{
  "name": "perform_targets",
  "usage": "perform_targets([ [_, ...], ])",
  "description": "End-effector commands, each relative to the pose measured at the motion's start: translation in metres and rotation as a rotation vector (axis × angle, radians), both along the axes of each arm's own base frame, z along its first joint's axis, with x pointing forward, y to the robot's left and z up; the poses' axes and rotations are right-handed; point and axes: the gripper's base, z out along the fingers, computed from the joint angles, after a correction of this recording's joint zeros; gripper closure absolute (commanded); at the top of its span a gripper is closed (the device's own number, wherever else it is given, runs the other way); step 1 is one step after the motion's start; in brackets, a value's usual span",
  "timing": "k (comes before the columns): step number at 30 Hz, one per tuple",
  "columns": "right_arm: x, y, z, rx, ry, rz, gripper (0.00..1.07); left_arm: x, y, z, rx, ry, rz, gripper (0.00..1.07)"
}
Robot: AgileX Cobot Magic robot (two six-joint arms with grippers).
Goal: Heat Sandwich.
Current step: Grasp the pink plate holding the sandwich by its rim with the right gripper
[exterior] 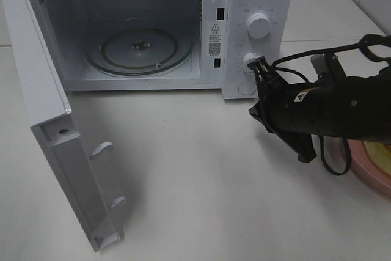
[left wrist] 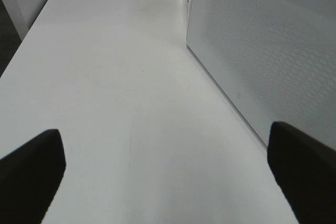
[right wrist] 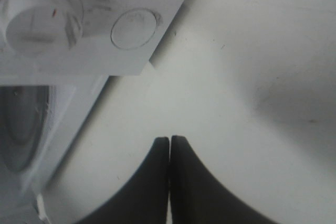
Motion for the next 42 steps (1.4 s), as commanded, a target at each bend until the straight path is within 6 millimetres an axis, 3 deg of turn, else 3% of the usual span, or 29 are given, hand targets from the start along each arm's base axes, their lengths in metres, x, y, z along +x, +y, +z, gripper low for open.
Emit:
perform_targets([
  [1,-0.010,0.000,0.012,-0.183,-0.010,0.240,1.03,-0.003,0.000,0.000,0.000,-0.029,-0.006,0.06],
  [6,-0.014,0.000,0.020,-0.311,-0.053,0.401,1.02,-0.003,0.000,0.000,0.000,-0.029,-0.006,0.06],
  [10,-0.030,0.000,0.031,-0.541,-0.089,0.775,1.01,-0.003,0.000,0.000,0.000,-0.029,-0.006,0.06],
  [19,-0.058,-0.003,0.039,-0.664,-0.045,1.198,0.98,-0.003,0.000,0.000,0.000,-0.029,-0.006,0.06],
  [26,-0.063,-0.015,0.046,-0.668,0.005,1.246,0.96,-0.003,0.000,0.000,0.000,-0.029,-0.006,0.06],
  [32,-0.055,-0.035,0.061,-0.568,0.151,1.225,0.92,-0.003,0.000,0.000,0.000,-0.029,-0.006,0.06],
  [36,-0.047,-0.044,0.069,-0.578,0.182,1.188,0.82,-0.003,0.000,0.000,0.000,-0.029,-0.006,0.06],
  [39,-0.035,-0.053,0.078,-0.648,0.205,1.112,0.59,-0.003,0.000,0.000,0.000,-0.029,-0.006,0.06],
  [40,-0.035,-0.053,0.078,-0.648,0.205,1.112,0.59,-0.003,0.000,0.000,0.000,-0.029,-0.006,0.06],
  [41,-0.033,-0.056,0.080,-0.680,0.209,1.103,0.52,-0.003,0.000,0.000,0.000,-0.029,-0.006,0.06],
  [42,-0.029,-0.060,0.083,-0.742,0.217,1.090,0.36,-0.003,0.000,0.000,0.000,-0.029,-0.006,0.06],
])
